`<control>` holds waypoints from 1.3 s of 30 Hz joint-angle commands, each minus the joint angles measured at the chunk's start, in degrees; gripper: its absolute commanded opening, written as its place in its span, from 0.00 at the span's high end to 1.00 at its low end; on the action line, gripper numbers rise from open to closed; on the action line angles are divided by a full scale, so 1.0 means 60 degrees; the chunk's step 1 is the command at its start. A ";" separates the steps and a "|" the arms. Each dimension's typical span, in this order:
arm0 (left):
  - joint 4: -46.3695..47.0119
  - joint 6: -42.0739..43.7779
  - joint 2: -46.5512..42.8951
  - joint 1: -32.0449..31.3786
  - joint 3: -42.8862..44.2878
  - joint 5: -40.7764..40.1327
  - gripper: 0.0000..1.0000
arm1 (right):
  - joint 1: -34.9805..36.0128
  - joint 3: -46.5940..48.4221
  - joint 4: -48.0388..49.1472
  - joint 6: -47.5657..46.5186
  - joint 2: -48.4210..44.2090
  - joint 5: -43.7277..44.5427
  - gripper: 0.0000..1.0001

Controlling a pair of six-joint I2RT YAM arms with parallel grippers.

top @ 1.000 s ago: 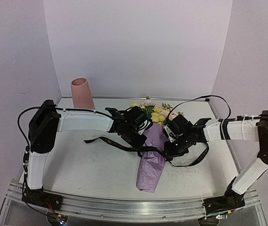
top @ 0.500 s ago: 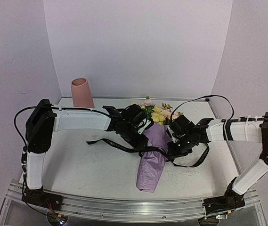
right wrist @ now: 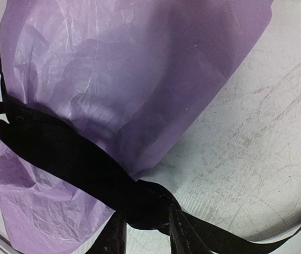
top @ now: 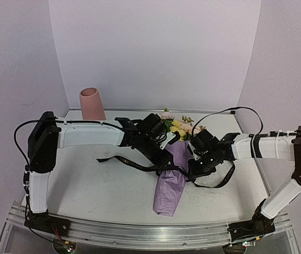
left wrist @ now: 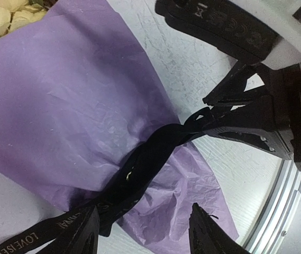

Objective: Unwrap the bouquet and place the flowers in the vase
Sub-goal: Untie the ribbon from the wrapping paper.

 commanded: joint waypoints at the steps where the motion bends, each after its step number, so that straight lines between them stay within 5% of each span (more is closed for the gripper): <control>1: 0.0272 0.0272 0.0428 -0.0159 0.0630 0.0217 0.40 | 0.0030 -0.0075 -0.0521 0.0245 -0.0426 -0.0022 0.70; 11: 0.0268 0.0428 0.1236 -0.0160 0.1330 -0.0030 0.47 | 0.0037 -0.0034 -0.0422 0.0274 -0.0366 -0.0208 0.67; 19: 0.0266 -0.0007 0.1012 -0.0160 0.1049 -0.2190 0.86 | 0.0040 0.0247 -0.0266 0.0193 -0.0033 -0.0540 0.65; 22: 0.0268 -0.0093 0.0762 -0.0161 0.0881 -0.2731 0.94 | 0.0040 0.0408 -0.0244 0.0069 0.0136 -0.0650 0.51; 27: 0.0275 -0.0184 0.0523 -0.0160 0.0797 -0.3147 0.96 | 0.0031 0.0643 -0.0242 -0.0128 0.0461 -0.0617 0.44; 39: 0.0268 -0.0532 0.0278 -0.0160 0.0546 -0.3309 0.95 | 0.0034 0.1110 -0.0491 0.0091 0.0618 0.0751 0.45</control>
